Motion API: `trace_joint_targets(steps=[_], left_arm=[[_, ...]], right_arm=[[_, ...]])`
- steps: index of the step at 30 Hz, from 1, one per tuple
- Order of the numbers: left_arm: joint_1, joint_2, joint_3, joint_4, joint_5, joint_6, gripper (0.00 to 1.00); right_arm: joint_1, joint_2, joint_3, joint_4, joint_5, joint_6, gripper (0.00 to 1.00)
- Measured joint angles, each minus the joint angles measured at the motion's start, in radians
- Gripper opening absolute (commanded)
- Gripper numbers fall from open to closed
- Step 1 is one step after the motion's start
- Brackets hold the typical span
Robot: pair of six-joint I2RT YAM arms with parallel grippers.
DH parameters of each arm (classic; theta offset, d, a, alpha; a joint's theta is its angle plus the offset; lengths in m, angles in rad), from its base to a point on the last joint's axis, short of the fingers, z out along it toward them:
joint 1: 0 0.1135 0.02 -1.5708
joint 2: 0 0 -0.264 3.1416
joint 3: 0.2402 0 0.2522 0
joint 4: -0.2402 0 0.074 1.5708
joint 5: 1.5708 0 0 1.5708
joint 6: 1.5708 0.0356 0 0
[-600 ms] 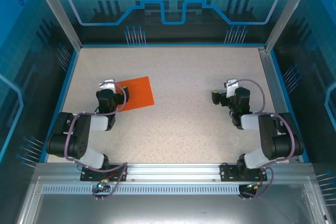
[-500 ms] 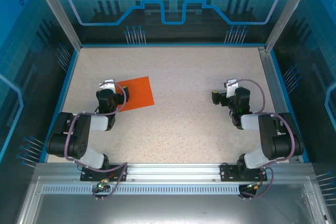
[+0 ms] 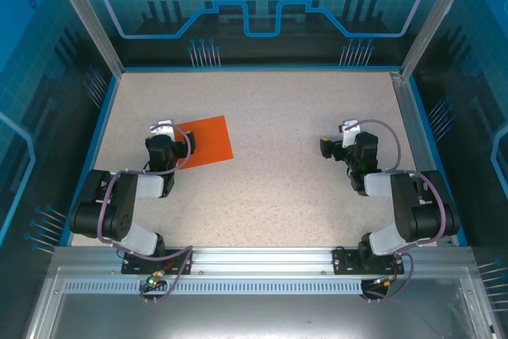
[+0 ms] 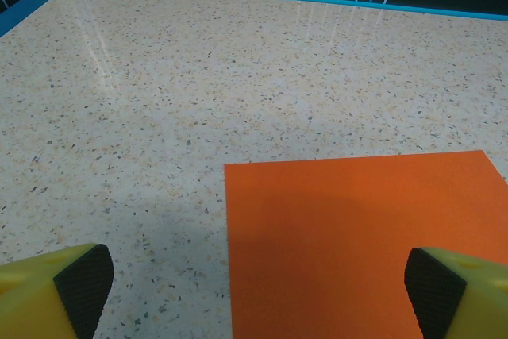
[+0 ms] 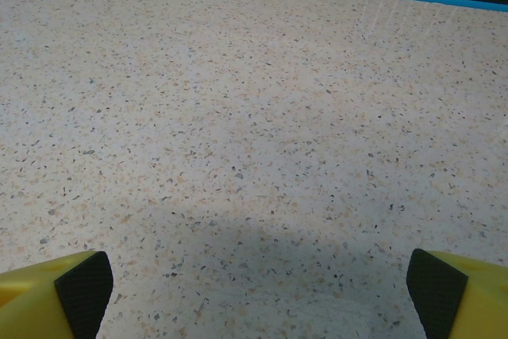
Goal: Fold a paper plane with a square sheet of paper (pick it up from the middle)
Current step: Move the square sheet of paper to the center of the table.
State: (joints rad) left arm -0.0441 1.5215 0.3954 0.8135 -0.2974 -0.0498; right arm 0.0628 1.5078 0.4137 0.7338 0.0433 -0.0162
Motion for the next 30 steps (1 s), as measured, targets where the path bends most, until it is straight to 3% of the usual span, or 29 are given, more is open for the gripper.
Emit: trace_joint_targets(steps=[30], left_arm=[[0.0,0.0,0.0,0.0,0.0,0.0,0.98]], right_arm=[[-0.003,-0.004,0.019,-0.02,-0.026,0.0,1.0]])
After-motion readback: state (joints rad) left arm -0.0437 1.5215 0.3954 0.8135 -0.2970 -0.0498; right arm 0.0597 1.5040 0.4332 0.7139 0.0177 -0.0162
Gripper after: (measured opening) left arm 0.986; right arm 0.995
